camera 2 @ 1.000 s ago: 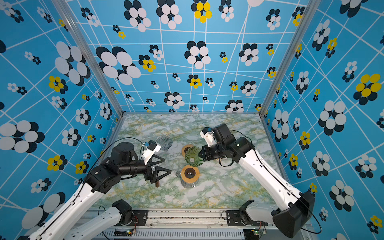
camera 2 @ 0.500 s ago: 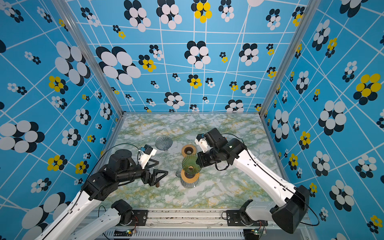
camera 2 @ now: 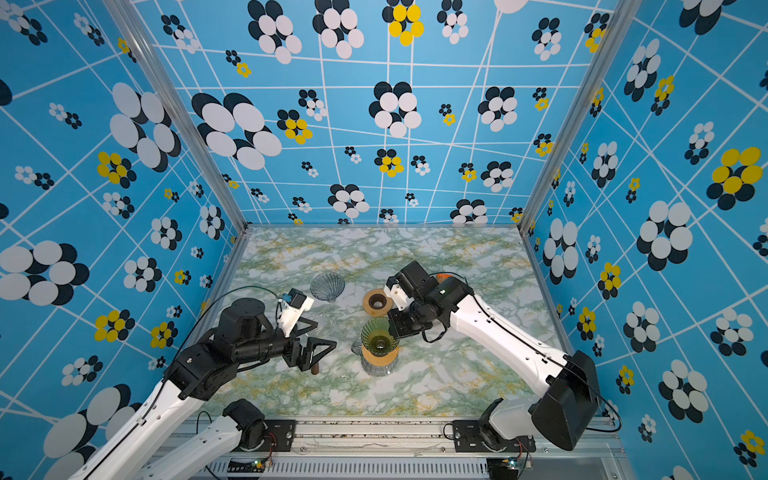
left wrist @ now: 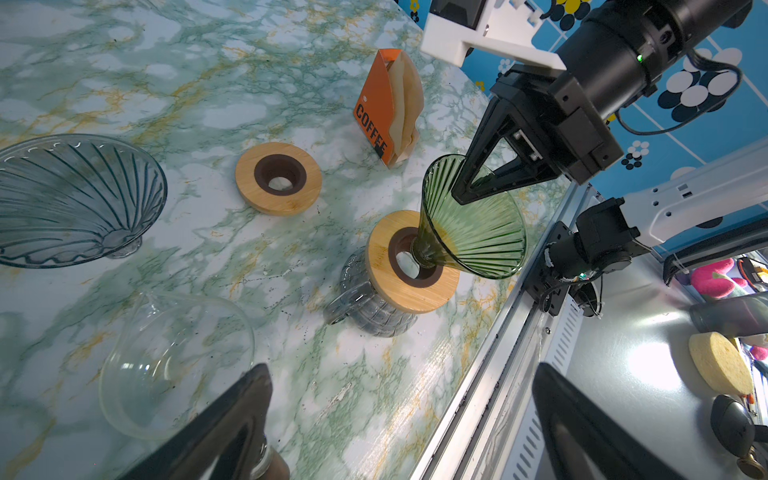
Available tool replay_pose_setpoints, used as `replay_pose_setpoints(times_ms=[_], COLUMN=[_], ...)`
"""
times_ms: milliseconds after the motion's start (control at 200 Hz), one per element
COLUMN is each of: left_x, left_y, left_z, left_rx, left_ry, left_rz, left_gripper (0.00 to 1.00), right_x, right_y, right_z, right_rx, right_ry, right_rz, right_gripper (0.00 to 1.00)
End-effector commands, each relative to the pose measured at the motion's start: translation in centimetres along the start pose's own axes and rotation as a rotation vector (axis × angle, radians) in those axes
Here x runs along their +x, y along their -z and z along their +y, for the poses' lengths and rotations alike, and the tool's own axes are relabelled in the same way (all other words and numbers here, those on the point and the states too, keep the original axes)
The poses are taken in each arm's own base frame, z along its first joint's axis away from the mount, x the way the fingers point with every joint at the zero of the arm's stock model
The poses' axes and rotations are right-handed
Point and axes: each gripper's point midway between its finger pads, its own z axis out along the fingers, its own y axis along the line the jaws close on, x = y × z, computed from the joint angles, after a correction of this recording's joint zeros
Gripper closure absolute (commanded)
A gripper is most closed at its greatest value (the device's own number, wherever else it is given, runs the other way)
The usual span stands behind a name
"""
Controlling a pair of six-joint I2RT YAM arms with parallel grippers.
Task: Place the coffee filter in the dripper
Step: 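Lower the green dripper into the wooden stand's hole with the right gripper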
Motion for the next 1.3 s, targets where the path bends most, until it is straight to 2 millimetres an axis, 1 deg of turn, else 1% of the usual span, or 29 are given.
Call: replay_pose_setpoints(times_ms=[0,415,635,940,1095,1155,1295], left_x=[0.3,0.4,0.3,0.3,0.4,0.4,0.3], left_y=[-0.1,-0.1,-0.2,-0.2,-0.2,-0.2,-0.2], left_z=[0.3,0.2,0.2,0.2,0.3,0.2,0.2], left_rx=[-0.007,-0.001,-0.002,-0.002,-0.002,-0.002,0.0], left_ry=[0.01,0.013,0.012,0.012,0.015,0.013,0.013], left_rz=[0.009,0.01,0.011,0.011,0.013,0.013,0.011], left_gripper=[0.01,0.01,0.01,0.01,0.01,0.01,0.01], right_x=[0.0,0.2,0.5,0.8,0.5,0.3,0.1], right_y=[-0.9,-3.3,-3.8,-3.7,-3.3,-3.0,-2.6], right_z=[-0.1,-0.8,-1.2,-1.4,-1.3,-1.2,-1.0], right_rx=[0.003,0.0,0.01,0.016,0.018,0.018,0.014], right_ry=[-0.016,-0.04,-0.047,-0.05,-0.052,-0.054,-0.054], right_rz=[0.006,0.027,0.035,0.033,0.013,0.003,-0.012], right_gripper=[0.95,0.95,0.95,0.94,0.9,0.87,0.86])
